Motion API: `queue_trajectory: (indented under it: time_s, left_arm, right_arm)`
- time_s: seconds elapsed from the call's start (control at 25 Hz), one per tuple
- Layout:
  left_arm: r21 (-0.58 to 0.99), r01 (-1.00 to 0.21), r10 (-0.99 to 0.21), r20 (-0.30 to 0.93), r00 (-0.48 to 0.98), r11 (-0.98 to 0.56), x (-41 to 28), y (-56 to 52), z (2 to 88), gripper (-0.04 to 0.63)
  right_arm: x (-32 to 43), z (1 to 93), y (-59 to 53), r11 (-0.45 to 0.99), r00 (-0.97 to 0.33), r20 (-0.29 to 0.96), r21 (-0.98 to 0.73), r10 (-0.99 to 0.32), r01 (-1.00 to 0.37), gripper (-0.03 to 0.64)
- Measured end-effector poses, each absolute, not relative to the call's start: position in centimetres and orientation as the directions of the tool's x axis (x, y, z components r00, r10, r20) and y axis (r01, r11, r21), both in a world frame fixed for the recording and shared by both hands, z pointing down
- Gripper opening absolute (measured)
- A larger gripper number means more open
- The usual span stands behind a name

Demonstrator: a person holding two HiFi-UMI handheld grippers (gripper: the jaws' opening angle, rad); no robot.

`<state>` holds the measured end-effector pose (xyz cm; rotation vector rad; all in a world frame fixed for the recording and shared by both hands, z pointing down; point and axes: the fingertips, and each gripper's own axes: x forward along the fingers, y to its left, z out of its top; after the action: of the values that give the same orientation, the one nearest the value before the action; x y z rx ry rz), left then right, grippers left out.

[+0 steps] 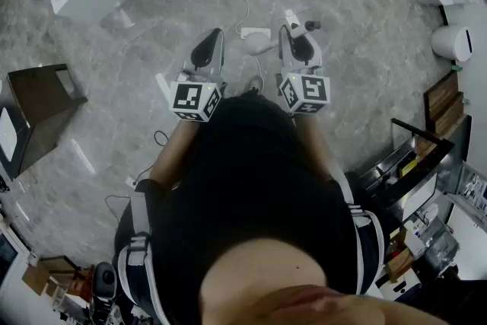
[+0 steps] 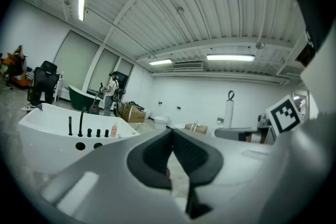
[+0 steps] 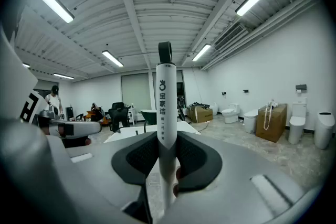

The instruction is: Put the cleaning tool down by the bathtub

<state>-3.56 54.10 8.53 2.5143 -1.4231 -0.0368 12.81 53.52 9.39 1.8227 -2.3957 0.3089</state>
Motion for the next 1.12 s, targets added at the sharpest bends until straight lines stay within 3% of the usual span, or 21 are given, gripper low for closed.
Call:
queue_trajectory:
  time_s: [0.6,1.12]
  left_arm:
    - [0.231,-0.852,-0.859,0.103,0.501,-0.469,-4.7,54.0,8.5,0.011]
    - [0.205,-0.842,-0.854,0.052,0.518,-0.499,-10.4,52.7,7.5,0.011]
  right_arm:
    - [12.2,9.2,53.3,0.263,-0.281,0.197,-0.114,-0.939,-0.958,0.091]
    - [7.5,10.2,52.7,0.215,-0.232,0.206,-0.101,-0.951,-0.971,0.091]
